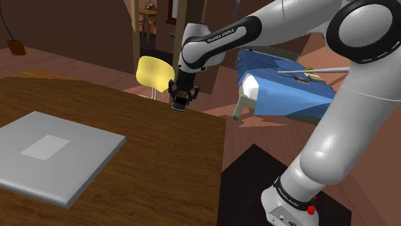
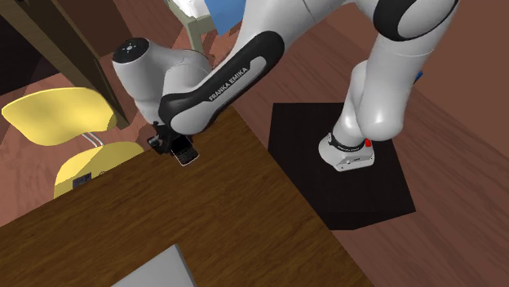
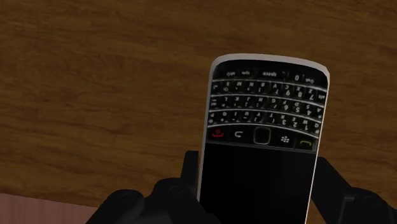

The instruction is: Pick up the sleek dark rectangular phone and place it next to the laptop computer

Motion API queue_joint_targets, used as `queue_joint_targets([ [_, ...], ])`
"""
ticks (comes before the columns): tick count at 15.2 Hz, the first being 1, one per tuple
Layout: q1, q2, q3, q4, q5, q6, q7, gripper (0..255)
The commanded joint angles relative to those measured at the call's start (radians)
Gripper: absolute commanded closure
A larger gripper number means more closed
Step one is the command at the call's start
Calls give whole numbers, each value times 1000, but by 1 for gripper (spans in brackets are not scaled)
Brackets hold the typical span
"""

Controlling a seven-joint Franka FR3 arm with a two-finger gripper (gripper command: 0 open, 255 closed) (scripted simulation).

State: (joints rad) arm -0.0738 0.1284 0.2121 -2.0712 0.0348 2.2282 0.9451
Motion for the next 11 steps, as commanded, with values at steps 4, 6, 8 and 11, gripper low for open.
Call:
queue_joint_targets([
  [4, 64, 145, 26, 186, -49, -41, 113, 255],
  [6, 92, 204, 32, 271, -69, -67, 152, 255],
  [8, 122, 267, 36, 363, -88, -96, 189, 255],
  [11, 170, 369, 37, 518, -114, -150, 238, 255],
])
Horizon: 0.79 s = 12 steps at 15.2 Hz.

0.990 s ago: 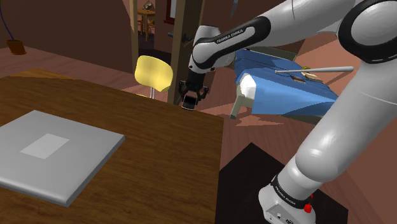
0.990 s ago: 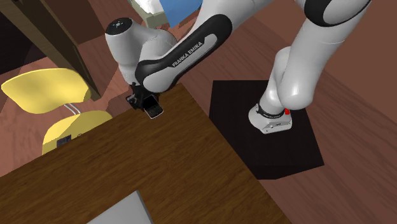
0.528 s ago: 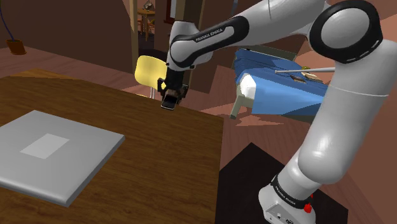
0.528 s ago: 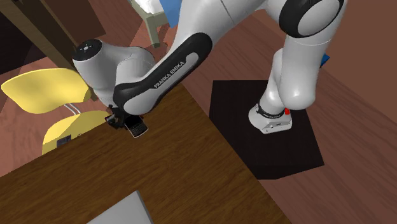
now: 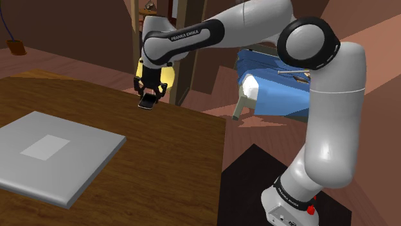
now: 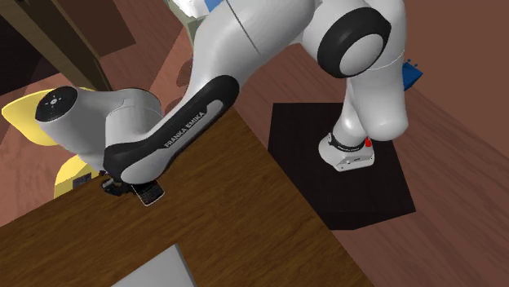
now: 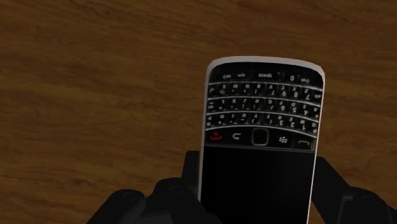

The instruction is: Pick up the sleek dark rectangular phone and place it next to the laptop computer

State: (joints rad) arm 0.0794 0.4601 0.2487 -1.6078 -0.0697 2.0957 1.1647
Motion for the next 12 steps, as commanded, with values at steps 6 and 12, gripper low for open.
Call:
queue_joint_targets([
  [6, 130, 292, -8, 472, -56, -180, 90, 255],
  [12, 181, 439, -18, 675, -71, -234, 105, 255],
])
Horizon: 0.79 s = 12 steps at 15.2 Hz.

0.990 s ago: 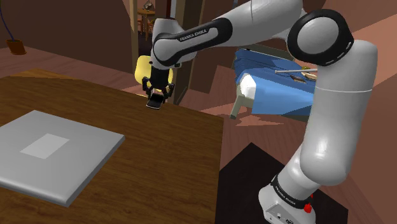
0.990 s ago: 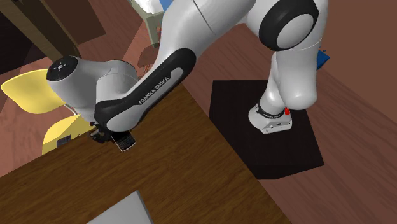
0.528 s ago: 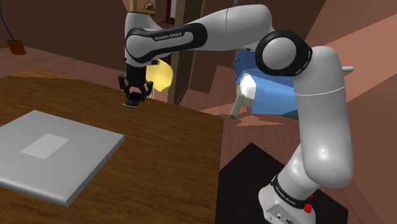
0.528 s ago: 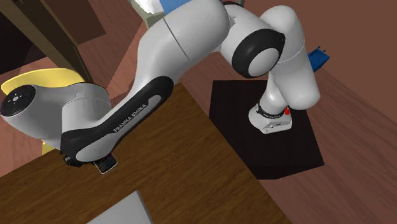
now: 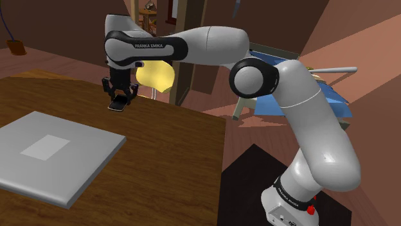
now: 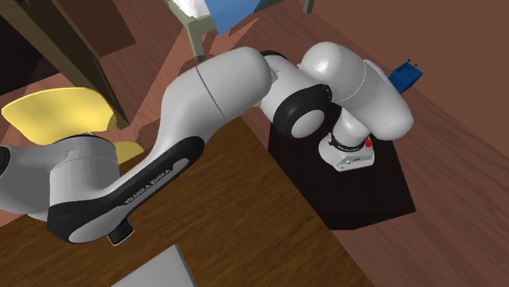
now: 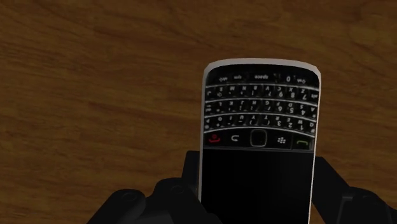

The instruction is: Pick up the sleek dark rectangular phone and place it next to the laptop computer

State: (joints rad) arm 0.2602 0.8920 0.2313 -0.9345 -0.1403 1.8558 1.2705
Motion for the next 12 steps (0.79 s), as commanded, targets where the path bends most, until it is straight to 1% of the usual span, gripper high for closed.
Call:
queue_joint_targets([
  [1, -1, 9, -1, -9, -1, 19, 0, 255],
  [12, -6, 50, -7, -86, -8, 136, 3, 255],
])
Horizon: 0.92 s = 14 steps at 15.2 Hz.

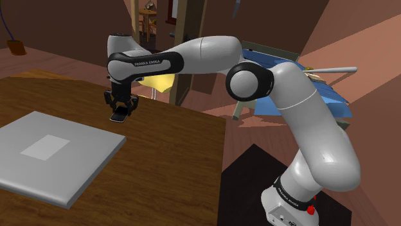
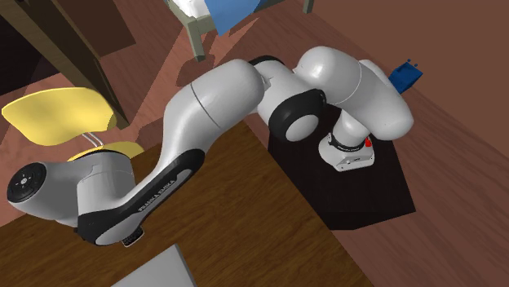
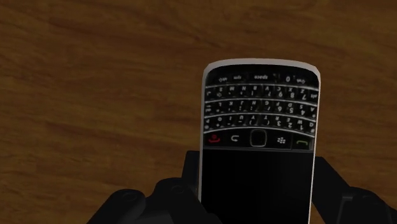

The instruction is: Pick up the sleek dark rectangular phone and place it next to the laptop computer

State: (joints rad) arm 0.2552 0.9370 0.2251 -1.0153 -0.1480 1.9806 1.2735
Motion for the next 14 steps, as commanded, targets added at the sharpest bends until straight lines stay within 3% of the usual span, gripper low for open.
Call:
queue_joint_targets([
  [1, -1, 5, -1, -7, -1, 13, 0, 255],
  [8, -1, 6, -1, -6, -1, 12, 0, 255],
  [9, -1, 6, -1, -6, -1, 13, 0, 0],
  [14, -1, 6, -1, -6, -1, 12, 0, 0],
])
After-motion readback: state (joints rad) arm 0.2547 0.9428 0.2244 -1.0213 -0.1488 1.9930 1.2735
